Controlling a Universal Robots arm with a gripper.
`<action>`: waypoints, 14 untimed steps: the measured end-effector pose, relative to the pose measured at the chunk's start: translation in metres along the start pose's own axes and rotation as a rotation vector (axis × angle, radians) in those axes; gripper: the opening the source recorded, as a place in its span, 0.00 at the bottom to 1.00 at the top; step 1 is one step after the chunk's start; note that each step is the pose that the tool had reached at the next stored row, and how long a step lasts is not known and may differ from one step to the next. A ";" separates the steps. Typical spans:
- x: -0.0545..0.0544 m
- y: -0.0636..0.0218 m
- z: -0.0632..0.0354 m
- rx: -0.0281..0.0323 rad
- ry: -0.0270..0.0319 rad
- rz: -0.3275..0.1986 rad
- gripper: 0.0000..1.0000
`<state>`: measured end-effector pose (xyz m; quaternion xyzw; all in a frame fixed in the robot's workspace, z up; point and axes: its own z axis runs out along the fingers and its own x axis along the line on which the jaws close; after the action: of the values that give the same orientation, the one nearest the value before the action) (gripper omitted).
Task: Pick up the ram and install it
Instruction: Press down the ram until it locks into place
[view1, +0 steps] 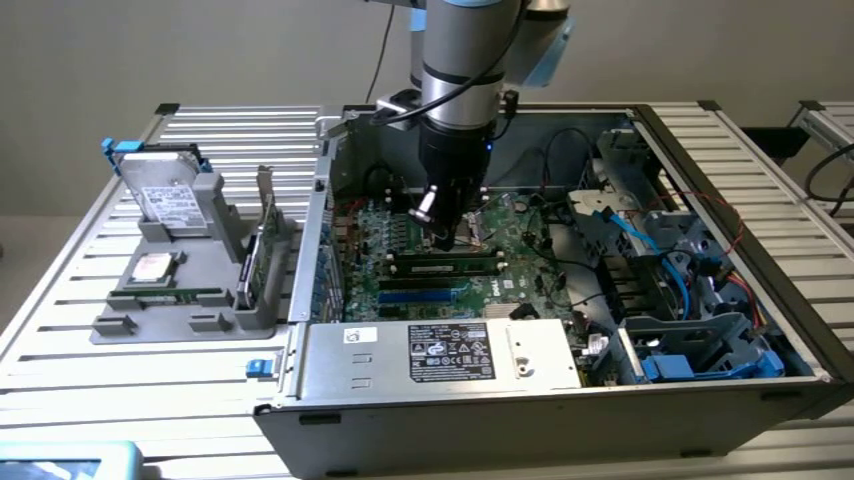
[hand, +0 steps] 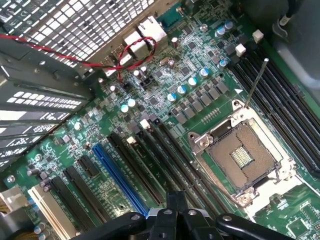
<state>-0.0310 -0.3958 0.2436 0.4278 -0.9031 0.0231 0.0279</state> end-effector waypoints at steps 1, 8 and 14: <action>0.000 0.0000 0.0001 0.0011 -0.0013 0.011 0.11; 0.000 0.0000 0.0004 0.0068 -0.0096 0.097 0.11; 0.000 0.0001 0.0003 0.0065 -0.0115 0.174 0.11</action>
<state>-0.0311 -0.3957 0.2432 0.3479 -0.9370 0.0259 0.0192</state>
